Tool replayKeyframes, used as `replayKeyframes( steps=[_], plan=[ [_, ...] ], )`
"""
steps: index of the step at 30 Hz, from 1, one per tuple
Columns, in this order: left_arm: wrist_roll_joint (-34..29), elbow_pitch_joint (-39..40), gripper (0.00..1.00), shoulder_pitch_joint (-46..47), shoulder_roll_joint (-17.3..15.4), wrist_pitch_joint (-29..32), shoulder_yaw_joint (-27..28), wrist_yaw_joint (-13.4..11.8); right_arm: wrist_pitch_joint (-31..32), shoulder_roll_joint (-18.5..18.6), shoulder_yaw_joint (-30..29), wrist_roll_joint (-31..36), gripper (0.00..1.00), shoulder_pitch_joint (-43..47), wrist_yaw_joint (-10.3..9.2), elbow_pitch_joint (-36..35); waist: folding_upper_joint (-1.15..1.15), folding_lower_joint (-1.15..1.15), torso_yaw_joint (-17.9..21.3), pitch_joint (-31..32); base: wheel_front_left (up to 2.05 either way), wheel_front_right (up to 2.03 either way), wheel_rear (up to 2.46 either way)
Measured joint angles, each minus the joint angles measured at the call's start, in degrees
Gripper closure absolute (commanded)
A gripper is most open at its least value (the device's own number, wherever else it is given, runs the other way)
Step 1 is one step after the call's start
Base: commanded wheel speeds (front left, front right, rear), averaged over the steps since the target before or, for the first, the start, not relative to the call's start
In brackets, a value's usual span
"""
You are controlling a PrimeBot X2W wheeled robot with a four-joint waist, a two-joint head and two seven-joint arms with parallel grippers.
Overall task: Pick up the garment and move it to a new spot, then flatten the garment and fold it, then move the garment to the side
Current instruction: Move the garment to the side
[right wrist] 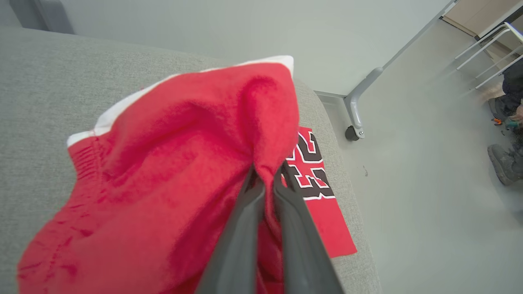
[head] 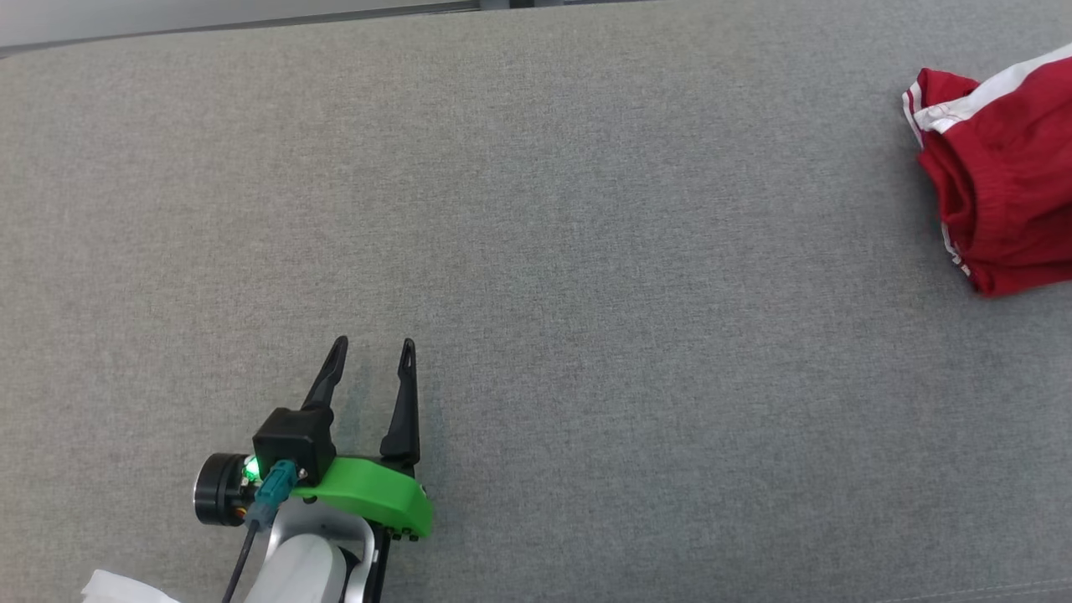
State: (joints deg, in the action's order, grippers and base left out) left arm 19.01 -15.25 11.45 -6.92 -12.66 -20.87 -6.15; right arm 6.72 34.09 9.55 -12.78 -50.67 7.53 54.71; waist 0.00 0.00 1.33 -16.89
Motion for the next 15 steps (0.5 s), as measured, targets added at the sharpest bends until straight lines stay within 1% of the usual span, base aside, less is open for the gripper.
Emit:
replayKeyframes(
  steps=[5, 7, 8, 9, 15],
  plan=[
    [-0.01, 0.7, 0.0, 0.01, -0.4, 0.36, -0.19, -0.37, -2.86, 0.19, -3.87, 3.42, 1.0, -1.38, 0.01, 4.81, 0.0, 0.0, -0.75, -1.24, 0.0, 0.0, 0.0],
    [-0.02, 0.93, 0.0, 0.01, -0.57, 0.48, -0.25, -0.42, -4.04, 0.31, -6.19, 5.69, 0.47, -1.9, 0.01, 7.08, 0.0, 0.0, -1.02, -1.68, 0.0, 0.0, 0.0],
    [-0.02, 1.05, 0.0, 0.02, -0.66, 0.49, -0.29, -0.42, -4.75, 0.42, -7.08, 6.95, 0.09, -2.15, 0.0, 7.99, 0.0, 0.0, -1.13, -1.88, 0.0, 0.0, 0.0],
    [-0.03, 1.12, 0.0, 0.02, -0.68, 0.51, -0.32, -0.44, -5.34, 0.42, -7.89, 7.89, 0.0, -2.38, 0.0, 8.56, 0.0, 0.0, -1.21, -2.03, 0.0, 0.0, 0.0],
    [-0.05, 1.16, 0.0, 0.04, -0.76, 0.49, -0.45, -0.92, -7.93, -1.53, -11.98, 13.5, 0.0, -3.87, 0.01, 11.28, 0.0, 0.0, -1.04, -2.44, 0.0, 0.0, 0.0]
  ],
)
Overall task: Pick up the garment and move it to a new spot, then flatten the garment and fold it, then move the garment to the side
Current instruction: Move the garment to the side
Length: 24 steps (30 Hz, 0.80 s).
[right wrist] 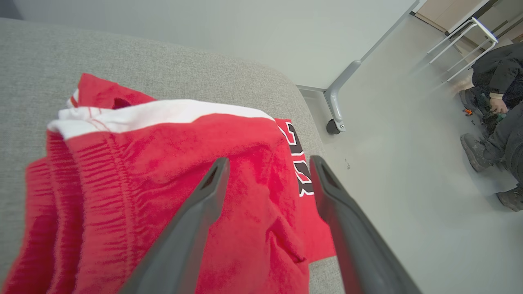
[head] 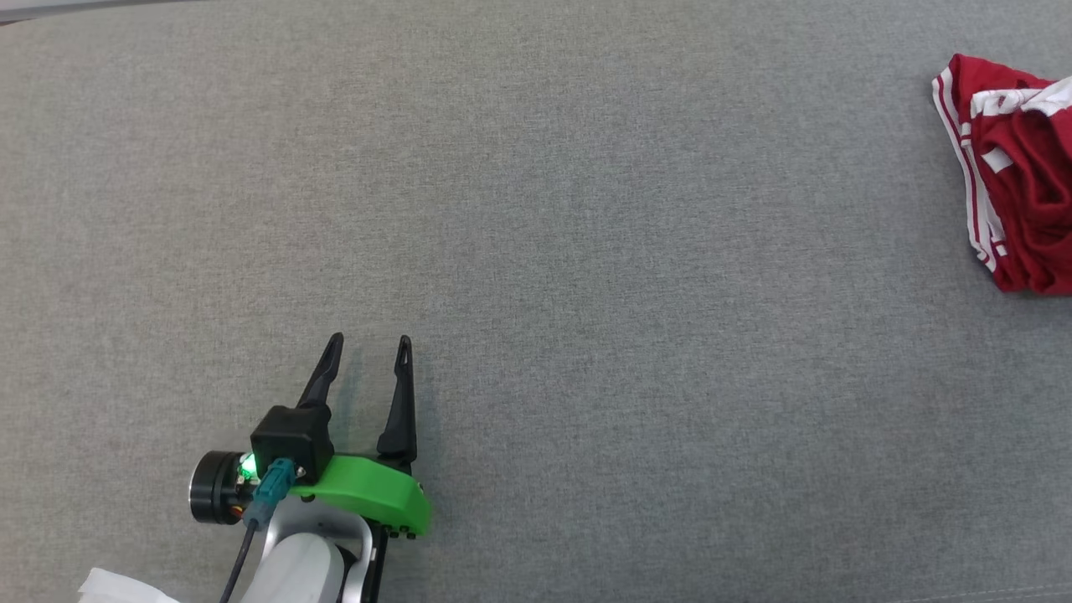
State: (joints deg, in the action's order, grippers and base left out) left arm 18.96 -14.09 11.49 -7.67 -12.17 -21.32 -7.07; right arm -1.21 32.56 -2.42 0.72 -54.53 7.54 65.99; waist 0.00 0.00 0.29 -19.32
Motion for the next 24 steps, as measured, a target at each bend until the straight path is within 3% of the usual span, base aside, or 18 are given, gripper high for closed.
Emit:
replayKeyframes(
  steps=[8, 17, 24],
  plan=[
    [0.16, -0.94, 0.0, 0.19, 0.21, 0.01, -0.46, -0.09, -3.0, -3.61, -1.33, 2.21, 0.0, -0.8, -0.01, 2.21, 0.0, 0.0, 1.23, 1.38, 0.0, 0.0, 0.0],
    [1.99, -2.78, 0.0, 0.34, 0.42, -0.86, 0.47, 0.12, -7.06, -9.09, 5.17, -0.74, 0.0, -0.23, 0.0, 2.22, 0.0, 0.0, 2.28, 5.82, 0.0, 0.0, 0.0],
    [3.79, -5.98, 0.0, 0.01, 0.85, -2.02, 2.03, 0.57, -9.93, -14.35, 10.38, -6.66, 0.0, 3.22, -0.01, -0.23, 0.0, 0.0, 2.54, 10.77, 0.0, 0.0, 0.0]
  ],
)
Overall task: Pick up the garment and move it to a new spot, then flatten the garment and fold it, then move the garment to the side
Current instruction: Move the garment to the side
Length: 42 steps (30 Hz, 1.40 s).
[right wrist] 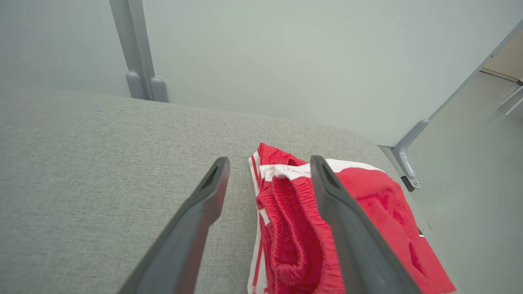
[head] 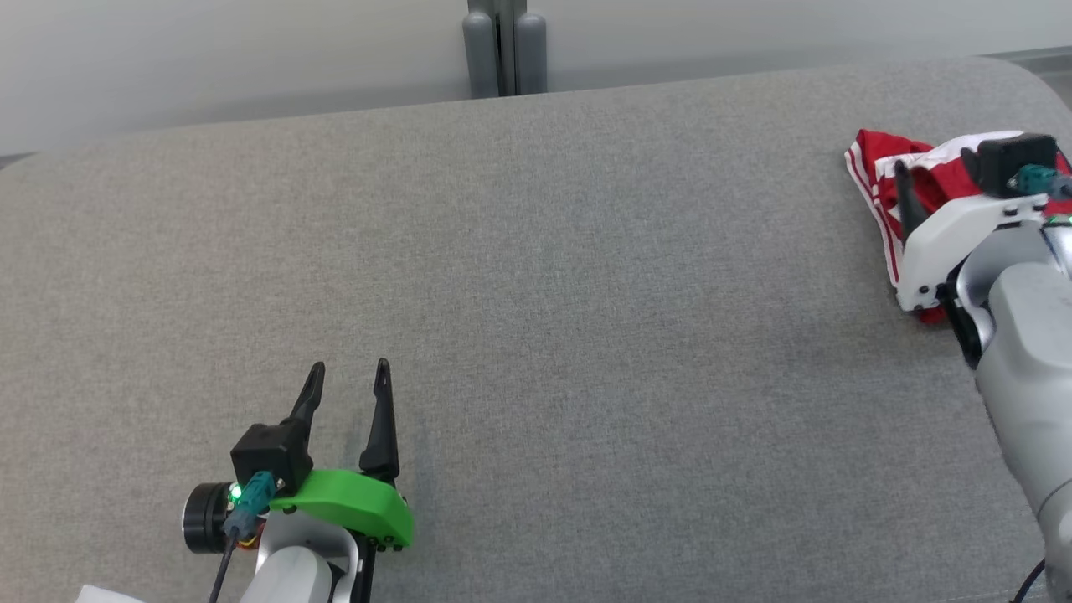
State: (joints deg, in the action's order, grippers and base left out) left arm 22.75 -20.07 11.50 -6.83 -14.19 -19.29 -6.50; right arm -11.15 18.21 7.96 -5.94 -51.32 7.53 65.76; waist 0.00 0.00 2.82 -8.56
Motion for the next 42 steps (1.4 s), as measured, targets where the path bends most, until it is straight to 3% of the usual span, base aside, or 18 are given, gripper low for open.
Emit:
replayKeyframes(
  steps=[6, 12, 19, 24, 28, 42],
  plan=[
    [1.44, -2.22, 0.0, -2.26, 0.43, -0.55, 1.71, 0.51, -1.7, -3.21, 4.53, -5.47, 0.0, 6.76, 0.0, -4.61, 0.0, 0.0, -0.51, 4.65, 0.0, 0.0, 0.0],
    [2.03, -2.02, 0.0, -5.65, 0.29, -0.8, 4.34, 0.98, -3.01, -4.9, 8.1, -9.75, 0.0, 16.17, 0.0, -13.93, 0.0, 0.0, -2.25, 8.86, 0.0, 0.0, 0.0],
    [1.46, -1.02, 0.0, -8.38, 0.53, -0.85, 4.99, 2.45, -3.68, -7.55, 2.13, -8.47, 0.0, 26.55, 0.0, -25.26, 0.0, 0.0, -4.92, 10.25, 0.0, 0.0, 0.0],
    [1.16, -0.51, 0.0, -9.73, 0.77, -0.86, 5.25, 3.33, -3.85, -12.99, -5.15, -4.3, 0.0, 36.86, 0.0, -34.85, 0.0, 0.0, -6.53, 10.96, 0.0, 0.0, 0.0],
    [0.32, -0.24, 0.0, -10.24, 1.0, -0.88, 5.36, 3.28, -3.86, -14.91, -9.02, -1.71, 0.0, 44.22, 0.0, -42.07, 0.0, 0.0, -7.45, 11.5, 0.0, 0.0, 0.0],
    [-1.66, 0.8, 0.0, -12.0, 1.94, -0.93, 5.72, 2.16, -3.53, -15.37, -5.87, -5.87, 0.0, 54.37, 0.0, -55.09, 0.0, 0.0, -6.55, 12.24, 0.0, 0.0, 0.0]
  ],
)
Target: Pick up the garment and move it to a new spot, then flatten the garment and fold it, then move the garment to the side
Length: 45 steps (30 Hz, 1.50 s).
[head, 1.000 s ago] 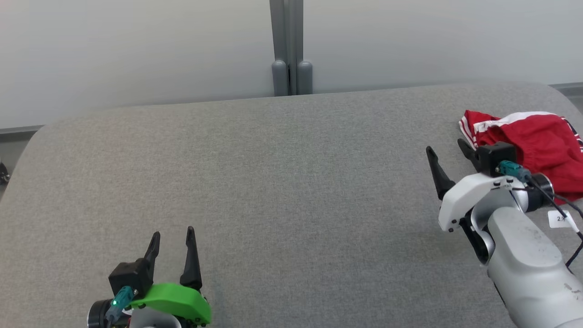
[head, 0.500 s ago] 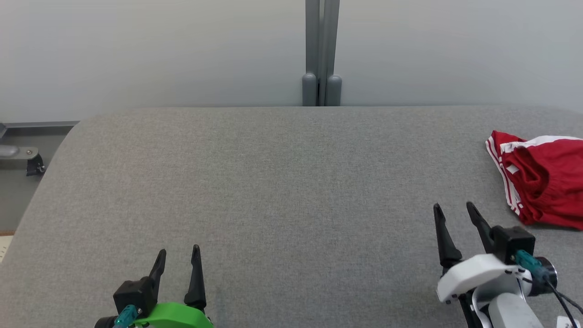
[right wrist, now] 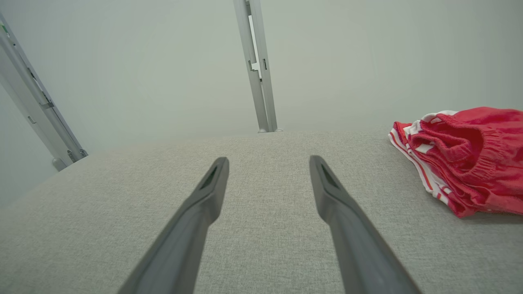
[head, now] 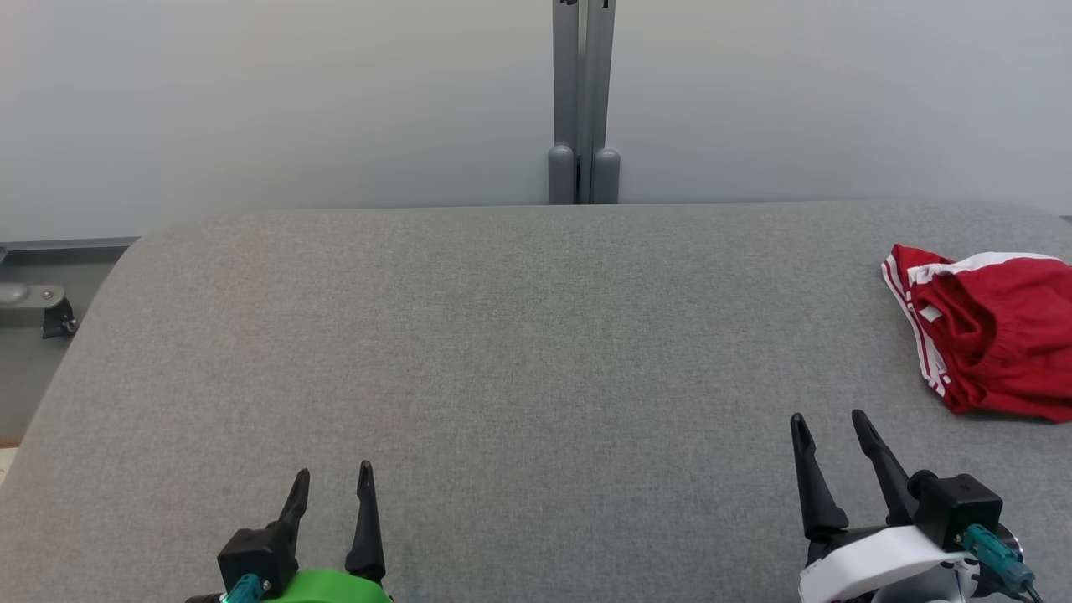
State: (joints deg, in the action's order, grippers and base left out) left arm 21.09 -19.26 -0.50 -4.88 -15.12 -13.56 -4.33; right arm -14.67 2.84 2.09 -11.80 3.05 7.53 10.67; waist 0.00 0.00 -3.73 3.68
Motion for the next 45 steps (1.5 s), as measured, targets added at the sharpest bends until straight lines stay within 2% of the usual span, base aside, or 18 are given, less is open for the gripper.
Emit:
replayKeyframes(
  steps=[31, 32, 37, 45],
  plan=[
    [-1.56, 0.97, 0.0, -1.27, 0.32, 0.0, -0.37, 0.47, 1.04, -0.01, -0.32, -0.62, 0.0, 2.68, 0.0, -0.19, 0.0, 0.0, -0.45, 1.12, 0.0, 0.0, 0.0],
    [-1.57, 0.98, 1.0, -1.28, 0.33, 0.0, -0.38, 0.47, 1.04, -0.01, -0.32, -0.62, 1.0, 2.68, 0.0, -0.14, 0.0, 0.0, -0.44, 1.13, 0.0, 0.0, 0.0],
    [-1.44, -1.55, 1.0, -1.89, 0.44, 0.03, -0.56, 0.47, 1.05, -0.34, -0.15, -0.75, 1.0, 3.31, 0.0, 2.32, 0.0, 0.0, -0.43, 1.12, 0.0, 0.0, 0.0],
    [5.6, -1.47, 1.0, -2.01, 0.54, 2.48, 1.3, 1.43, 3.05, -0.34, -0.81, -8.64, 1.0, 3.29, 0.0, 2.68, 0.0, 0.0, -0.17, 0.81, 0.0, 0.0, 0.0]
  ],
)
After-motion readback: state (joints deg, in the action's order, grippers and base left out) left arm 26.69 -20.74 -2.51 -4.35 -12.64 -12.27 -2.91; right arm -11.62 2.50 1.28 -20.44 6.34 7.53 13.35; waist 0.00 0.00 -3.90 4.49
